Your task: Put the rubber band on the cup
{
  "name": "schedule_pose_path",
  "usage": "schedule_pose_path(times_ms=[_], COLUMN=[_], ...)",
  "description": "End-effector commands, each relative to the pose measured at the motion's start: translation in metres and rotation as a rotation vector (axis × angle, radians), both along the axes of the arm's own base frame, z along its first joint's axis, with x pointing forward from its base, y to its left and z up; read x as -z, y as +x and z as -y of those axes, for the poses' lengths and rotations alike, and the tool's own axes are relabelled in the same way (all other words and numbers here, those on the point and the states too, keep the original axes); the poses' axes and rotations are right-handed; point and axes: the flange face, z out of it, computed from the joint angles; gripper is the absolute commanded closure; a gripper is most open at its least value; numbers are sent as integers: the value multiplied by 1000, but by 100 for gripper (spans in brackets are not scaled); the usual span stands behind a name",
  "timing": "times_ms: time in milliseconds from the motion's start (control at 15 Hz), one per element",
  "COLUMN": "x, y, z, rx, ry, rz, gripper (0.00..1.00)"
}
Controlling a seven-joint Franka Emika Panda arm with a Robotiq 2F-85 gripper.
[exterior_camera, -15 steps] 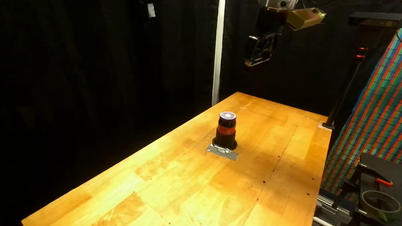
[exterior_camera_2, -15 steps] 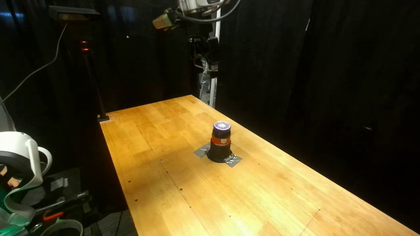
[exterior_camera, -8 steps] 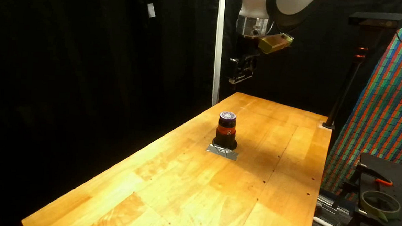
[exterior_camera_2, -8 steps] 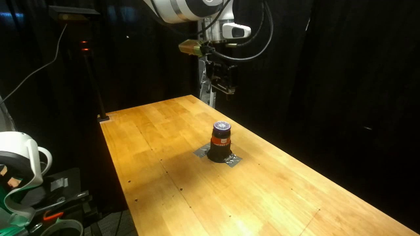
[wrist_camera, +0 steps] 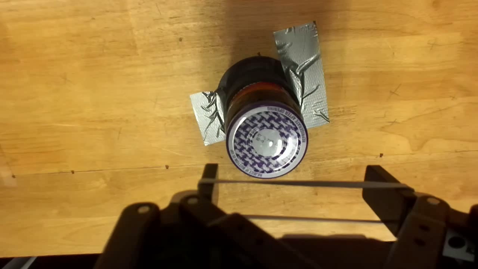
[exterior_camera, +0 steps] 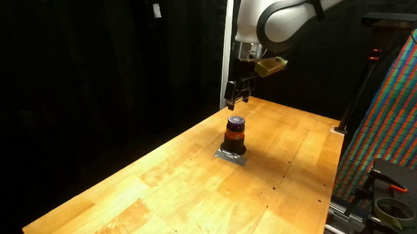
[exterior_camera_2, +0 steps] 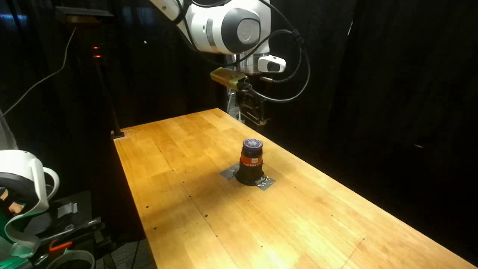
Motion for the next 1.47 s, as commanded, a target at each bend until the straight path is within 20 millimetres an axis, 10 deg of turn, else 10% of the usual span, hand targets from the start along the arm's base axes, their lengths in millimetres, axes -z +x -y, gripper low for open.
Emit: schedule_pose_path(times_ms=[0,1000,1067,1400], x=[17,85,88,82], y=[16,29,26,14], z=[-1,13,13,13], rx=[-19,-20,-27,-57], ry=[17,4,5,-8], rz=[32,57,38,-33], gripper=[0,1,26,50])
